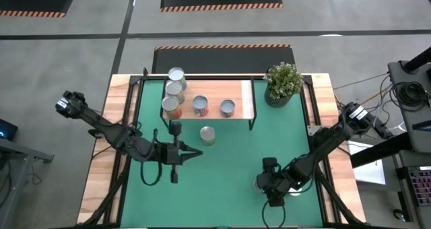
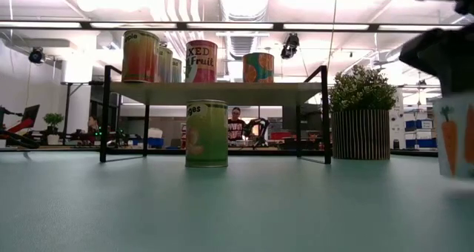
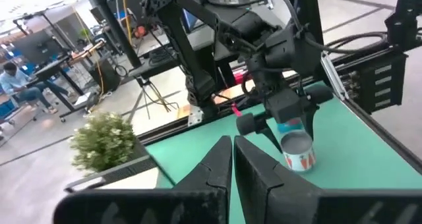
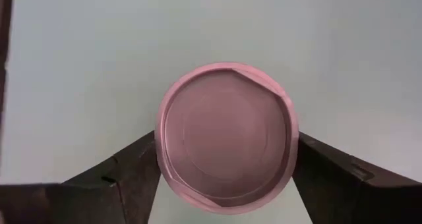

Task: Pick and place cans onto a shelf
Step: Put the canned mixed vegetables on the shelf

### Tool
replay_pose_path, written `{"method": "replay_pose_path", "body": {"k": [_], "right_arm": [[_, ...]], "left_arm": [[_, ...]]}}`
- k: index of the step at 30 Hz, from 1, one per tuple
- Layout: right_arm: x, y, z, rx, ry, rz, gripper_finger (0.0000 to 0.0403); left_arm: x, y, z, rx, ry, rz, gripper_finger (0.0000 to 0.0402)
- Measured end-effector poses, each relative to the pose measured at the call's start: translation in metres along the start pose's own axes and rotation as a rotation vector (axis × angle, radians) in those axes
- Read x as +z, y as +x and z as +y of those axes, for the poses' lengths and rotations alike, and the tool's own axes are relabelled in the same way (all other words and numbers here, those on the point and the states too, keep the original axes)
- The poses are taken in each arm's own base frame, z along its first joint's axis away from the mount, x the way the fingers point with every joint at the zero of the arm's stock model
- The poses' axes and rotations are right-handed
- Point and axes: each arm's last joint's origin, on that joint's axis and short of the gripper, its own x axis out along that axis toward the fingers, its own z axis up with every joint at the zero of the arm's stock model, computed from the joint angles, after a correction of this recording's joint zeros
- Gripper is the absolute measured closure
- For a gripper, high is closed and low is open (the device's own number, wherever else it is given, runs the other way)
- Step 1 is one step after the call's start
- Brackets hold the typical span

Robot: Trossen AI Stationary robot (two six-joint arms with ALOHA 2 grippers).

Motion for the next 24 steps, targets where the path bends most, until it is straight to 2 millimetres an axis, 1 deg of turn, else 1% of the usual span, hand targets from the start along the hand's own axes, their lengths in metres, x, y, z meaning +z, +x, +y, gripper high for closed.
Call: {"method": "replay_pose_path", "body": {"k": [3,5,10,14,18,21,24], "right_arm": [[0.013,-0.016,-0.005,-0.014,0.042,-0.001,0.0111],[0.024,-0.029,-0.007,-0.021,0.056,-0.008,0.0109],[0.062,-0.064,-0.015,-0.022,0.054,-0.076,0.0107],[0.097,-0.099,-0.034,-0.031,0.053,-0.164,0.0107],[0.128,-0.137,-0.065,-0.065,0.066,-0.260,0.0113],[0.145,-0.164,-0.097,-0.123,0.084,-0.322,0.0117],[0.158,-0.182,-0.132,-0.193,0.103,-0.369,0.0117]], "left_arm": [[0.005,-0.019,0.014,0.008,-0.010,-0.024,0.0402],[0.005,-0.030,0.021,0.017,-0.014,-0.055,0.0402],[-0.012,-0.045,0.027,0.035,-0.024,-0.118,0.0402],[-0.026,-0.054,0.029,0.062,-0.048,-0.201,0.0402],[-0.037,-0.064,0.033,0.077,-0.079,-0.251,0.0402],[-0.045,-0.069,0.034,0.076,-0.087,-0.251,0.0402],[-0.046,-0.073,0.037,0.081,-0.094,-0.266,0.0402]]}}
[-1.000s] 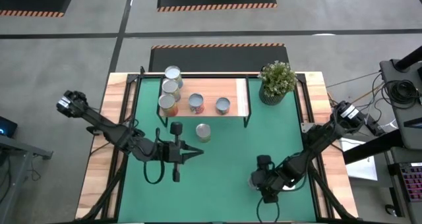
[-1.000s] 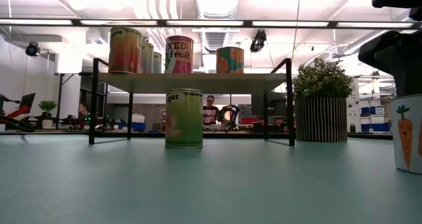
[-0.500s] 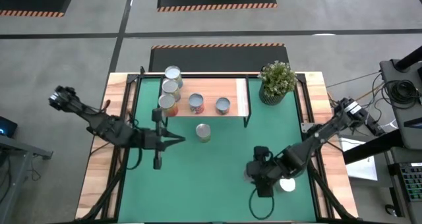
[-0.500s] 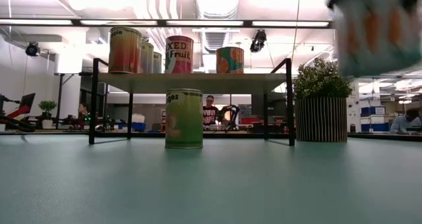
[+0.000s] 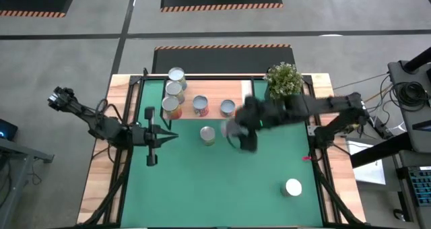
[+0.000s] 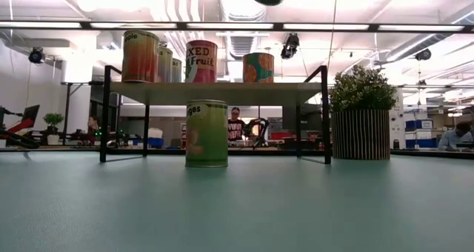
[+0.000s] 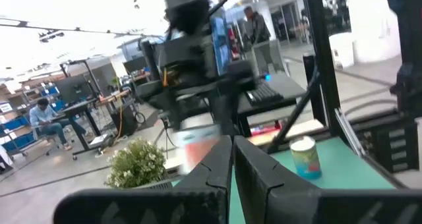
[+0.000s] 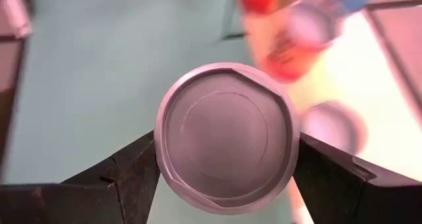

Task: Pick and place cans onto a shelf
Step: Put the canned mixed vegetables on the shelf

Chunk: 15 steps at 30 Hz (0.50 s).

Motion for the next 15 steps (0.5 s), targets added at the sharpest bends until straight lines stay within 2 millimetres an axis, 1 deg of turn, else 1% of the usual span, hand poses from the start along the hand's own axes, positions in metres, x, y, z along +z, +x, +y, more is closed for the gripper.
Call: {"method": "replay_pose_path", "body": {"k": [4,7,11,15], "right_arm": [[0.018,-0.003,-0.045,-0.065,0.004,0.002,0.0114],[0.027,-0.002,-0.073,-0.092,0.012,0.054,0.0113],[0.038,0.009,-0.103,-0.143,0.009,0.112,0.0113],[0.044,0.026,-0.132,-0.141,0.022,0.160,0.0113]], "left_arm": [[0.003,-0.004,0.004,0.007,-0.020,-0.021,0.0402],[0.003,-0.005,0.004,0.007,-0.021,-0.021,0.0402],[0.003,-0.005,0.004,0.006,-0.015,-0.020,0.0402],[0.003,-0.006,0.005,0.007,0.005,-0.023,0.0402]]}}
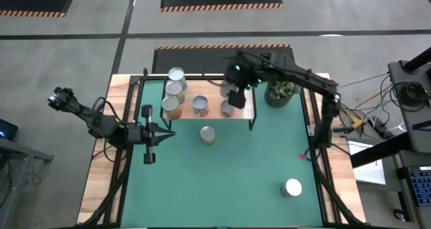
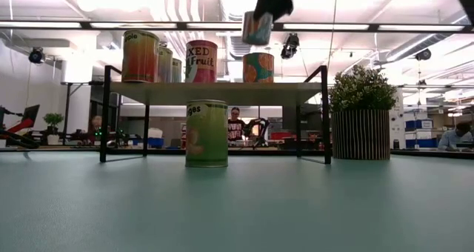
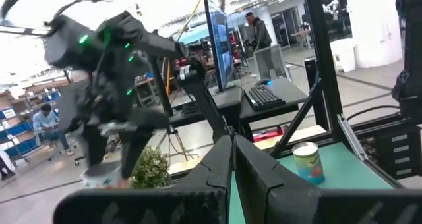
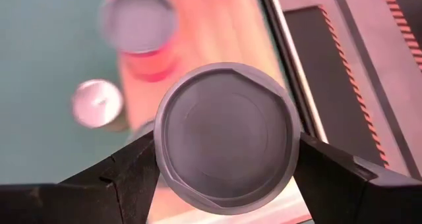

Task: Pick and place cans onto a shelf
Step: Put the canned mixed vegetables on the shelf

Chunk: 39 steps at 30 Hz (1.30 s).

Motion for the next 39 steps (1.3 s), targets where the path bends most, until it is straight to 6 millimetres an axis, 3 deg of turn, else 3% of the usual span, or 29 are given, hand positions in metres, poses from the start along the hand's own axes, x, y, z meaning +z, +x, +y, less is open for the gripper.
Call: {"method": "replay_pose_path", "body": {"k": [11,20,30,39], "right_arm": [[0.001,0.043,-0.059,0.041,0.130,0.074,0.0113],[0.001,0.062,-0.062,0.056,0.117,0.110,0.0113],[0.000,0.066,-0.062,0.034,0.185,0.118,0.0113],[-0.003,0.090,-0.064,-0.030,0.283,0.101,0.0113]], "left_arm": [[0.003,-0.004,0.004,0.006,0.029,-0.016,0.0402],[0.003,-0.004,0.004,0.006,0.037,-0.016,0.0402],[0.003,-0.004,0.004,0.006,0.035,-0.015,0.0402],[0.003,-0.004,0.004,0.006,0.034,-0.015,0.0402]]}}
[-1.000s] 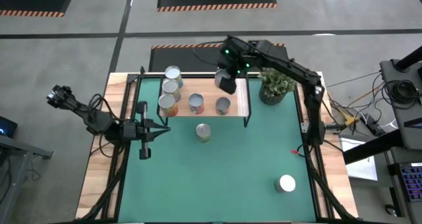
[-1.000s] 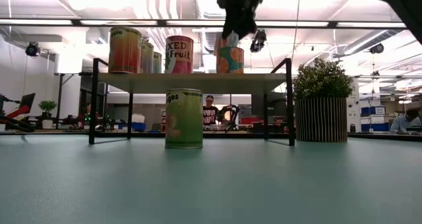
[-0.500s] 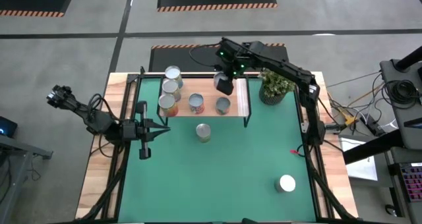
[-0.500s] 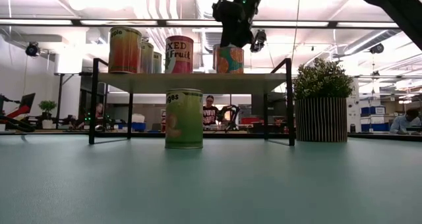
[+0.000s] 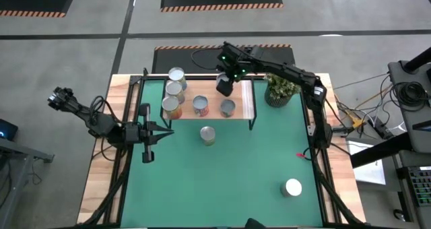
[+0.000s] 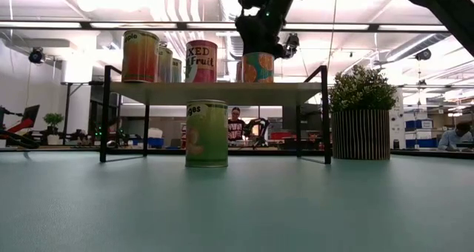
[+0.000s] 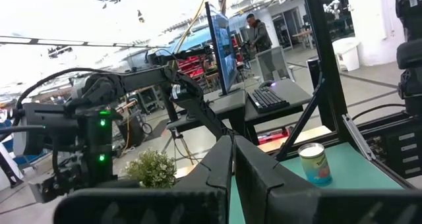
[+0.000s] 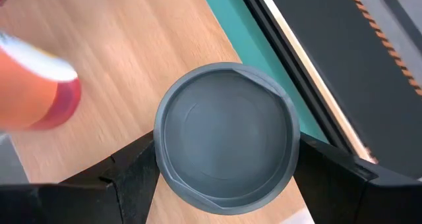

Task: Pick and place cans onto a shelf
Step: Put the canned mixed vegetables on the shelf

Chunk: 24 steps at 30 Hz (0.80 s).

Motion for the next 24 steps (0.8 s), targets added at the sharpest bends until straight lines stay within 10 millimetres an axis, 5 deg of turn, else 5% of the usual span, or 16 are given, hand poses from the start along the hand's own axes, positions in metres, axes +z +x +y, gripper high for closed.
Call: {"method": "replay_pose_path", "body": {"k": [24], "right_arm": [[-0.010,0.018,-0.001,-0.032,0.099,0.066,0.0110]], "left_arm": [[0.000,0.000,0.000,0.000,0.000,0.000,0.0402]]}}
